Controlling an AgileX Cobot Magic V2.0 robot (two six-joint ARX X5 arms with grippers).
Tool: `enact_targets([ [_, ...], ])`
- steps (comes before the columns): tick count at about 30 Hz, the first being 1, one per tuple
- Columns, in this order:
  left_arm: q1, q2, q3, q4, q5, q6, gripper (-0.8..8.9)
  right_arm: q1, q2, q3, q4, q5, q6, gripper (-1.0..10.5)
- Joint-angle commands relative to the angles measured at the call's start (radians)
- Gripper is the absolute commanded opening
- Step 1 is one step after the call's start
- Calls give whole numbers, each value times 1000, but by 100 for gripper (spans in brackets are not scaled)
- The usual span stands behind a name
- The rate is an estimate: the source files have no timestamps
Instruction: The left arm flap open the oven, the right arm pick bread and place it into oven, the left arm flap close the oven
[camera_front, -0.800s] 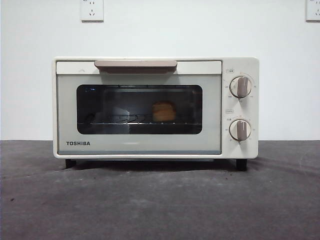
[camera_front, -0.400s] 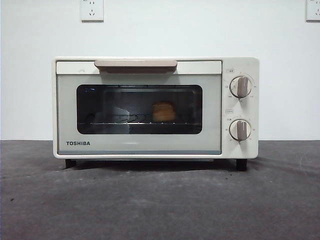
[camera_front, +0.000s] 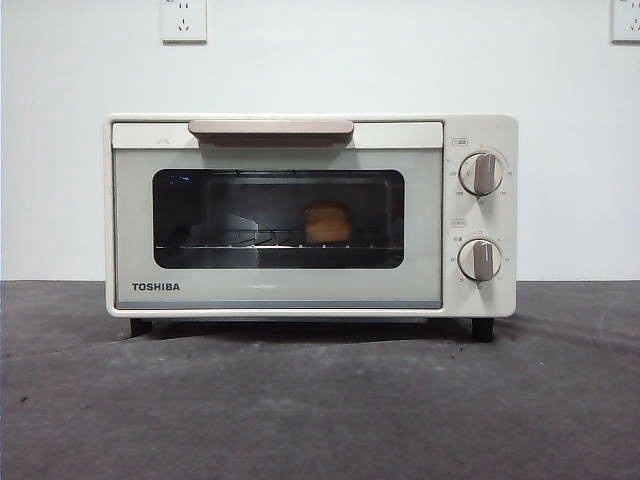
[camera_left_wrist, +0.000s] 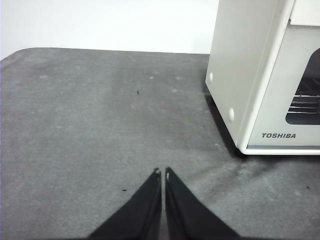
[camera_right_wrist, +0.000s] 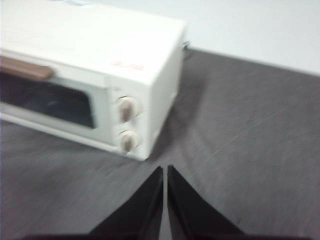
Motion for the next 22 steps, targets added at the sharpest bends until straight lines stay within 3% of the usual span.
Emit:
enact_targets([
  [1, 0, 0, -21, -6, -6, 8, 22, -50, -50, -156, 226, -1, -163, 10],
  [3, 0, 0, -21, -6, -6, 8, 22, -87, -92, -277, 389, 0, -194, 10],
  [10, 0, 0, -21, -6, -6, 8, 22, -176, -166, -612, 768, -18, -166, 10],
  [18, 0, 0, -21, -6, -6, 8, 22, -335, -339, -840, 808, -247, -107, 10],
  [22, 0, 0, -21, -5, -6, 8, 22, -418, -405, -851, 674, -336, -109, 10],
])
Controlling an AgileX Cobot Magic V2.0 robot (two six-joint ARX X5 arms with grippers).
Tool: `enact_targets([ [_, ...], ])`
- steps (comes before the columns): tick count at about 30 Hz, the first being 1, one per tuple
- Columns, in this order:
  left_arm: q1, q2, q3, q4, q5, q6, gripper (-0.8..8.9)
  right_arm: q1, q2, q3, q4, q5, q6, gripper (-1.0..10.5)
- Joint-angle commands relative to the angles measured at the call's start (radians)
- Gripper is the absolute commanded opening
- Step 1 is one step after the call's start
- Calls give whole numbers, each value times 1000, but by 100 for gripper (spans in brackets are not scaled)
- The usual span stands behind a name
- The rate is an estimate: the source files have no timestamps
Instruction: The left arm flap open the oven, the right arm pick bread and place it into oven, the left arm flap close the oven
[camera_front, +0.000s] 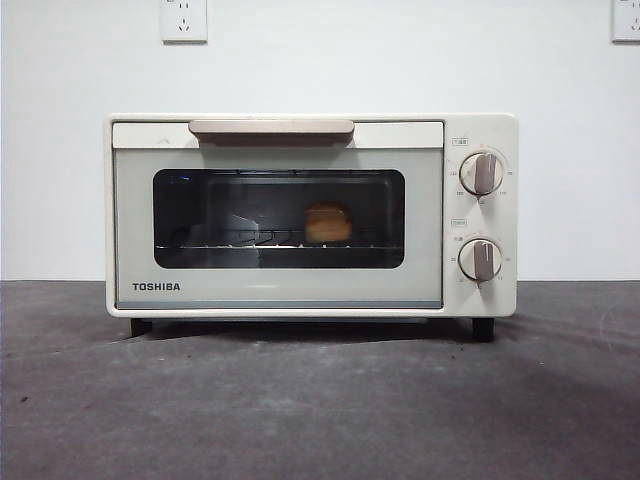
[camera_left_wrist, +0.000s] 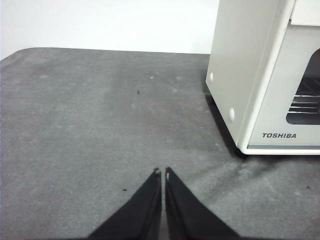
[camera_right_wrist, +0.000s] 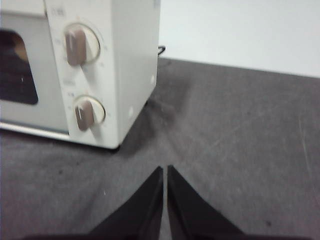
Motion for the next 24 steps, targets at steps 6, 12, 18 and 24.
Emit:
enact_targets([
  [6, 0, 0, -21, -5, -6, 8, 22, -115, -43, -6, -85, -69, 3, 10],
  [12, 0, 0, -21, -5, -6, 8, 22, -189, -43, -6, -87, -82, 10, 10],
  [18, 0, 0, -21, -5, -6, 8, 22, -267, -43, -6, -87, -82, 103, 10],
  [24, 0, 0, -21, -5, -6, 8, 22, -308, -43, -6, -87, -82, 117, 10],
])
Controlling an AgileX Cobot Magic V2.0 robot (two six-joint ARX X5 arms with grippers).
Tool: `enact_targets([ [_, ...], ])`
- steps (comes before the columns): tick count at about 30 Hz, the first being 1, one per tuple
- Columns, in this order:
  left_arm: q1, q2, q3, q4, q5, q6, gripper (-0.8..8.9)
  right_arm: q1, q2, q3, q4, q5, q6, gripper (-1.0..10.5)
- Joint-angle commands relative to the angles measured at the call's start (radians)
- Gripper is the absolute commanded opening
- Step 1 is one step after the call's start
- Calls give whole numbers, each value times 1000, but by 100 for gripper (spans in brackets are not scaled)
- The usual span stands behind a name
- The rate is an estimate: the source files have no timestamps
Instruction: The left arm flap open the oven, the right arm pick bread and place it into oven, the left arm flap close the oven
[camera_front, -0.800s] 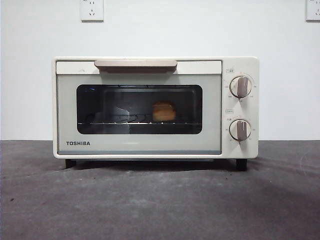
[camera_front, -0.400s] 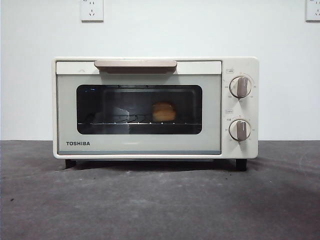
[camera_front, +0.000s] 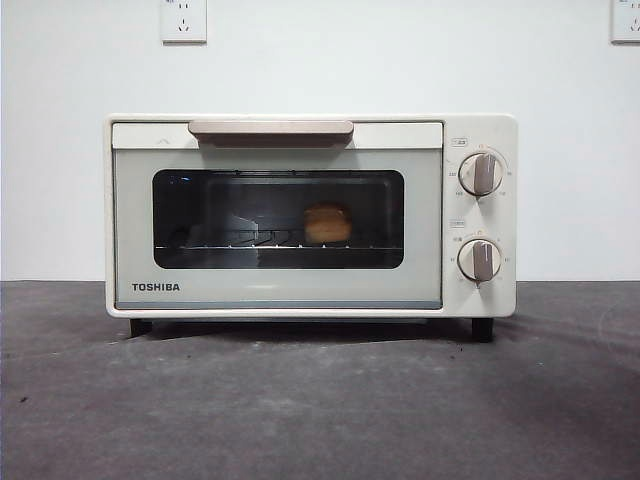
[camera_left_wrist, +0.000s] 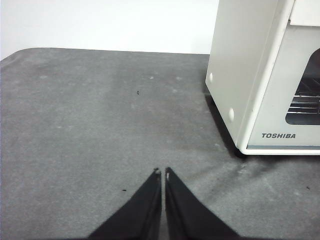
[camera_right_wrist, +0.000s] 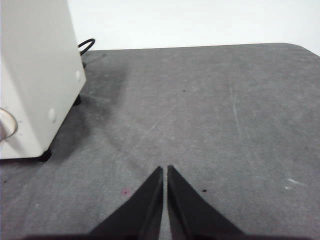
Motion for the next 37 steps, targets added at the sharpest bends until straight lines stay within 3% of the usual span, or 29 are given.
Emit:
enact_targets([
  [1, 0, 0, -21, -5, -6, 8, 22, -9, -1, -6, -13, 1, 16, 10],
  [37, 0, 0, -21, -5, -6, 8, 22, -9, -1, -6, 16, 11, 11, 10],
])
